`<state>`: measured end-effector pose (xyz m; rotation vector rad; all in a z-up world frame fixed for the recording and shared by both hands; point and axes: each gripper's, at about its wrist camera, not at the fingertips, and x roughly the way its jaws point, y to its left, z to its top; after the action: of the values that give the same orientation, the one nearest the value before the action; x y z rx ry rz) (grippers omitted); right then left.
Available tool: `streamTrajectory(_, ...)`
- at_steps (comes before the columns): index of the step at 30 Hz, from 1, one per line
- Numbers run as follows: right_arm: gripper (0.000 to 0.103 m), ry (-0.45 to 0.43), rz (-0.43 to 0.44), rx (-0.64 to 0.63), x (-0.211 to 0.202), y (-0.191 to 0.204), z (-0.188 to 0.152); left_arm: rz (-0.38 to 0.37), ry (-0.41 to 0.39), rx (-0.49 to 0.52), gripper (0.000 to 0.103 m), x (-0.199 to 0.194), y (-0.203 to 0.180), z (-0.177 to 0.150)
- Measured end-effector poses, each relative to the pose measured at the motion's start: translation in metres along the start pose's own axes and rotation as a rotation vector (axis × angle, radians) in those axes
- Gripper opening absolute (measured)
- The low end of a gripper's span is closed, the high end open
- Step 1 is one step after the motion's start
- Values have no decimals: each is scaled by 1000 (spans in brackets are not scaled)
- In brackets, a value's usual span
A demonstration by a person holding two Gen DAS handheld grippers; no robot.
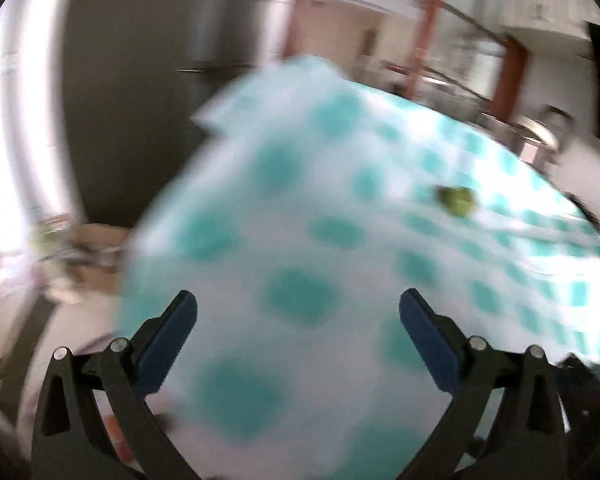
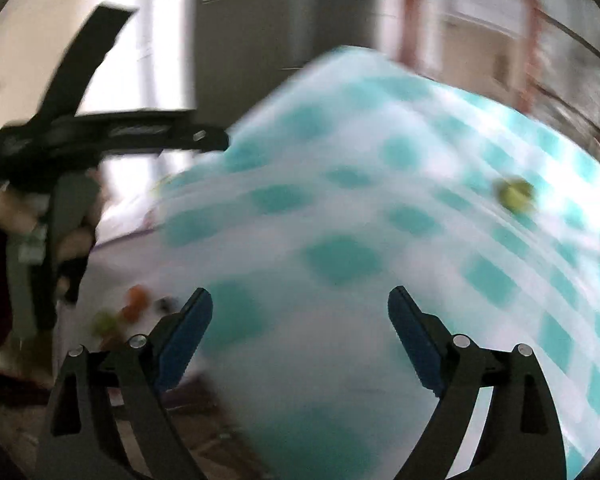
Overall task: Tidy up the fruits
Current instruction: 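Return both open tools to the last fruits on the table, then grasp the green apple with the right tool while the left tool grasps the mangosteen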
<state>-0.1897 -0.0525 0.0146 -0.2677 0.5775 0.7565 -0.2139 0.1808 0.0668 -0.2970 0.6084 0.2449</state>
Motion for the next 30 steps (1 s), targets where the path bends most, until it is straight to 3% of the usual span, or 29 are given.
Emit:
streamTrajectory(3, 87, 11, -104, 171, 4, -73, 5, -112, 29, 106, 101, 67, -71, 19)
streamTrajectory(4, 87, 44, -100, 295, 12, -109, 9, -129, 47, 116, 101, 84, -87, 21)
streamTrajectory(6, 87, 47, -135, 389, 17, -153, 12, -172, 84, 112, 101, 120, -111, 29)
streamTrajectory(8, 87, 78, -185, 441, 35, -188, 26, -205, 121, 101, 101, 149, -131, 38)
streamTrajectory(12, 87, 104, -182, 435, 82, -227, 53, -269, 170, 69, 101, 190, -149, 47)
streamTrajectory(14, 87, 134, -185, 446, 109, -241, 67, -297, 203, 18, 101, 199, -142, 46)
streamTrajectory(17, 87, 156, -190, 460, 150, -260, 81, -327, 150, -37, 101, 191, -130, 46)
streamTrajectory(21, 87, 175, -192, 445, 194, -277, 108, -325, 138, -67, 101, 194, -126, 48)
streamTrajectory(30, 87, 209, -242, 454, 240, -301, 136, -334, 133, -58, 101, 193, -128, 49)
